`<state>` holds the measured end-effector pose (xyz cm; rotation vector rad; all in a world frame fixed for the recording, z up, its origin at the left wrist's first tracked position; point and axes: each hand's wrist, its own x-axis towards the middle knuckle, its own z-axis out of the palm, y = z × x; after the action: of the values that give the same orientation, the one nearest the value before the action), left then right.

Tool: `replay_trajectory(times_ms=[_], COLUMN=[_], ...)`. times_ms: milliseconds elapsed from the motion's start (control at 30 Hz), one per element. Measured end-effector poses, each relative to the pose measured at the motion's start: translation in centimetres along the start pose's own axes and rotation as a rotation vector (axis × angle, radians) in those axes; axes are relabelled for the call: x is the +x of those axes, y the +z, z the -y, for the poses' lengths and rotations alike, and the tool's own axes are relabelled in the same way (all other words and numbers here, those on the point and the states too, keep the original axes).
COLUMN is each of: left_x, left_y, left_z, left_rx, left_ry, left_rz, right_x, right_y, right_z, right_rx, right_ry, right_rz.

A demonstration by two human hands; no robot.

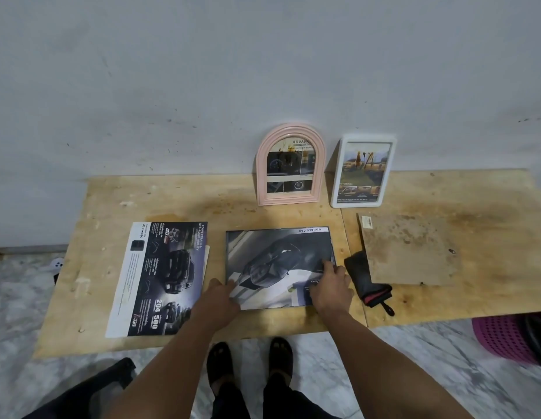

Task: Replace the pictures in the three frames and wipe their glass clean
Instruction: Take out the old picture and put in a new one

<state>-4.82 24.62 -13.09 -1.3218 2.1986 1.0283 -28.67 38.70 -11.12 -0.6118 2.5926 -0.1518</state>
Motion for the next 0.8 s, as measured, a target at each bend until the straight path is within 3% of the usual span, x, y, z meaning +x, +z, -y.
replay_trajectory(times_ms=[133, 300, 400, 600, 800], left_x=[0.0, -0.2, -0.5, -1.2, -0.4], left_y=[-0.1, -0.3, -0.4, -1.0, -0.8], left_z=[-0.2, 0.0, 0.2, -1.1, 0.2], left_rx=[0.030, 0.009, -0.010, -0.063, -0.227], left_ry=[0.000, -0.015, -0.010, -0.021, -0.067], left_rz=[-0.004, 0.015, 0.014, 0.040, 0.073], right_x=[-0.3, -0.6, -0.5, 0.2, -0.2], right_y=[-0.5, -2.2, -3.6, -6.6, -10.8], right_z=[-0.2, -1.2, -2.1, -3.1, -2.2], right_rx=[0.132, 0.601, 0.760, 0.889, 1.100], right_ry=[-0.035, 0.039, 0.070, -0.040, 0.002], right_rz=[-0.089, -0.129, -0.030, 0.078, 0.489])
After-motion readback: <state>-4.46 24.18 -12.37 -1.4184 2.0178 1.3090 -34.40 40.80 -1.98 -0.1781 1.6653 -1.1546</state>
